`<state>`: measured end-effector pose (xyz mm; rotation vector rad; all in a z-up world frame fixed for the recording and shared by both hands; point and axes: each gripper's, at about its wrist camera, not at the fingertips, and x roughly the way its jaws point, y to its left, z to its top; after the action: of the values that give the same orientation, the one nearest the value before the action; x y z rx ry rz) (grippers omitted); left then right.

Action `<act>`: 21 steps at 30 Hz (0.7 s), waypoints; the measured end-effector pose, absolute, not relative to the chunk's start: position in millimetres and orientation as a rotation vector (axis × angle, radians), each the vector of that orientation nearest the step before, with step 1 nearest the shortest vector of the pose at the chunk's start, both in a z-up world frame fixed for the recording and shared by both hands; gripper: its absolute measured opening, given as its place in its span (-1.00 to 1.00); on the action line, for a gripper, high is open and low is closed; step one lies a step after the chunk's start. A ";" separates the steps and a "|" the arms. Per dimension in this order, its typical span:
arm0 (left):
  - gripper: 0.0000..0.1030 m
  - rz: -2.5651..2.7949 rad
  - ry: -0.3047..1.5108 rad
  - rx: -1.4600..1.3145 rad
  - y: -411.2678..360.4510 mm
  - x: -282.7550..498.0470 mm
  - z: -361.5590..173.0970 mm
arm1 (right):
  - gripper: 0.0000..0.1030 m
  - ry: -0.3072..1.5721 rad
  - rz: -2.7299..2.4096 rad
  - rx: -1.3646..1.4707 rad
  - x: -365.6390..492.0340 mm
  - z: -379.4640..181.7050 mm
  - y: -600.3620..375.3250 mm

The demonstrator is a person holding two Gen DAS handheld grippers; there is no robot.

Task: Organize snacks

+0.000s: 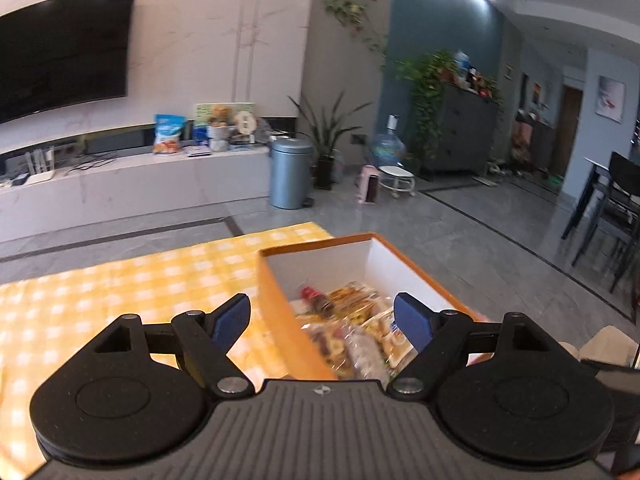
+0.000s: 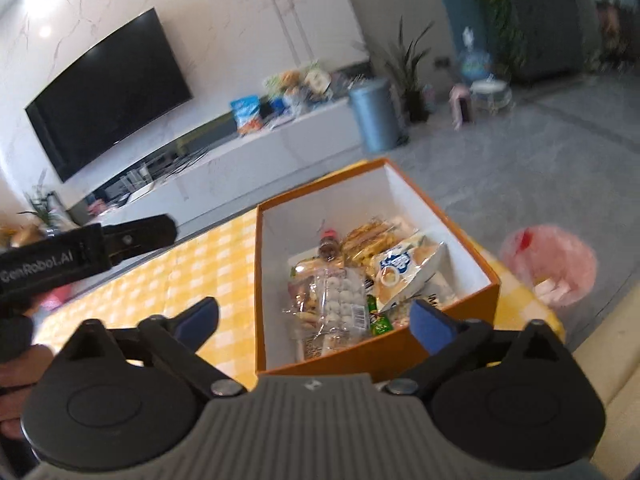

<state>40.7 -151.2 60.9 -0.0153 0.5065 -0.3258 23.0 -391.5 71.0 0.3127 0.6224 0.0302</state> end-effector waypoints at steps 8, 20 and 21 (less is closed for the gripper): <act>0.86 -0.226 0.531 0.020 -128.3 7.8 52.8 | 0.94 0.640 0.010 0.286 -3.3 60.5 -349.1; 0.86 -0.242 0.566 -0.062 -92.1 0.2 32.1 | 0.94 0.692 0.030 0.208 -12.2 56.2 -311.3; 0.86 -0.244 0.565 -0.066 -91.1 -0.3 30.6 | 0.94 0.693 0.021 0.202 -13.0 56.2 -309.6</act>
<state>-0.3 -91.1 30.6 -0.0665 0.5648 -0.2441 -13.0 -309.6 56.2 0.2023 0.6927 0.0213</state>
